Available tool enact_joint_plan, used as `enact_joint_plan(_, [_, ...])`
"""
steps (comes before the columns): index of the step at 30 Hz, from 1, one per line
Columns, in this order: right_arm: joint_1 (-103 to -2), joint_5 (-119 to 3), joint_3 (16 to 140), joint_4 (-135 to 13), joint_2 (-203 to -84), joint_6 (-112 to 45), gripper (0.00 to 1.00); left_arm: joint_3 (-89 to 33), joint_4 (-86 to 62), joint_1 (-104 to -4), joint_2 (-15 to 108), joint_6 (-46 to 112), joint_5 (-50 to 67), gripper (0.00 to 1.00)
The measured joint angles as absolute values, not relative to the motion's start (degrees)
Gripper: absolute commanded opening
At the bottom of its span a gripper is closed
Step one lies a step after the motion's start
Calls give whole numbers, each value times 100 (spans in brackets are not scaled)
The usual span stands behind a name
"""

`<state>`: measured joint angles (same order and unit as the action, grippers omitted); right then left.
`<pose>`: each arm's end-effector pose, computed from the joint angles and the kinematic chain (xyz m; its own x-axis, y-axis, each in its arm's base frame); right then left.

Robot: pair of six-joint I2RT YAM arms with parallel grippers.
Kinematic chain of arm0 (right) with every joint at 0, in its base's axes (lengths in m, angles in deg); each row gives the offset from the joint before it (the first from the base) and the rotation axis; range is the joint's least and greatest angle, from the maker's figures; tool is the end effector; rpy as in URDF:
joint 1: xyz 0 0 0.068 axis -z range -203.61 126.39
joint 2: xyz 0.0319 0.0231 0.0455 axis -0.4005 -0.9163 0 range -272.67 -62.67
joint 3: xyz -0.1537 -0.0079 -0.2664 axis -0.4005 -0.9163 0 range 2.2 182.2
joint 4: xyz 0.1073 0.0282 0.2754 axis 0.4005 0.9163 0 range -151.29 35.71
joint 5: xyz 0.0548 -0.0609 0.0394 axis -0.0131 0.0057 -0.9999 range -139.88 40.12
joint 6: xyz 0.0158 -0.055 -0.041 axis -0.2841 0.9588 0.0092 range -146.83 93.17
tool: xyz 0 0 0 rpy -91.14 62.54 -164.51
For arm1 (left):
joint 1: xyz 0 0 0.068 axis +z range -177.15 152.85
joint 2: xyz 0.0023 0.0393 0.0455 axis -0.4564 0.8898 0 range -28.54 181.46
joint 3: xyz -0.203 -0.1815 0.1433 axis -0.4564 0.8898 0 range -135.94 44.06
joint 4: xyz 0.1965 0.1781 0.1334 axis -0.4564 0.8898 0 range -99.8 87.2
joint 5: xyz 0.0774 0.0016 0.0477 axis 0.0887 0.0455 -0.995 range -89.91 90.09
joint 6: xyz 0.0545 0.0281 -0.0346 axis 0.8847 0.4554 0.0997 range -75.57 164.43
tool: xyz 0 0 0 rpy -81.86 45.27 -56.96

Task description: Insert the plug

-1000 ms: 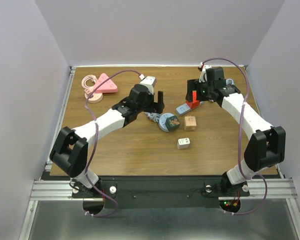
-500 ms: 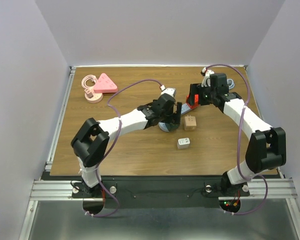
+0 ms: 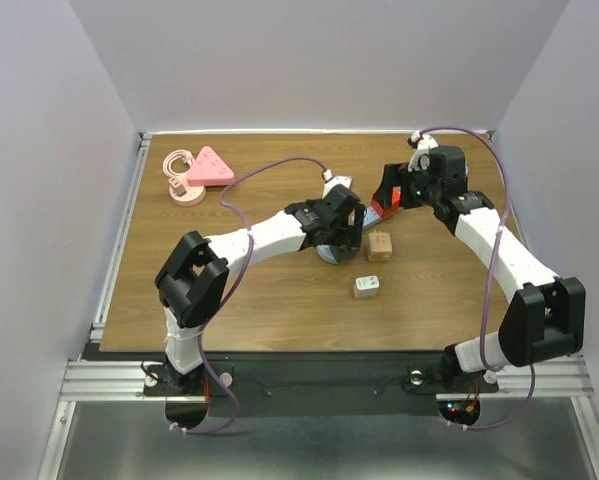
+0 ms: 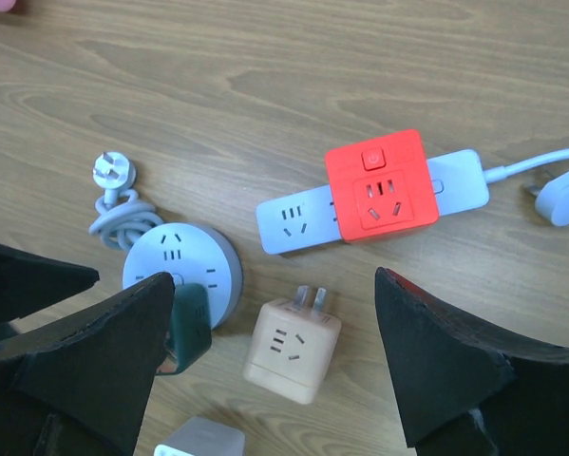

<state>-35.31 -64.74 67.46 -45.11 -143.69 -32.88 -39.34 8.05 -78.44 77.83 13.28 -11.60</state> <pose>0.3607 0.0899 0.3221 -0.5583 -0.0116 -0.8296 -0.3522 0.9087 0.2243 0.3135 -0.3724 0.2610 -0.6956 0.0578 -0.7161 0.3604 0.8904 -0.2782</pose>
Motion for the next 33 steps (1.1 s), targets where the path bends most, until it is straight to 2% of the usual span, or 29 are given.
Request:
enact_joint_plan(25, [-3531, -6771, 6499, -4640, -14469, -3264, 90, -4225, 811, -7844, 8432, 1103, -600, 98])
enact_joint_plan(29, [-3531, -6802, 6499, -4640, -14480, -3261, 90, -4284, 846, -7844, 8487, 1166, -613, 79])
enact_joint_plan(30, [-3531, -6808, 6499, -4640, -14482, -3261, 90, -4299, 855, -7846, 8487, 1207, -618, 57])
enact_joint_plan(32, [-3531, -6815, 6499, -4640, -14482, -3261, 90, -4299, 853, -7846, 8484, 1275, -635, 40])
enact_joint_plan(33, [-3531, -6817, 6499, -4640, -14482, -3261, 90, -4299, 844, -7846, 8482, 1339, -637, 25])
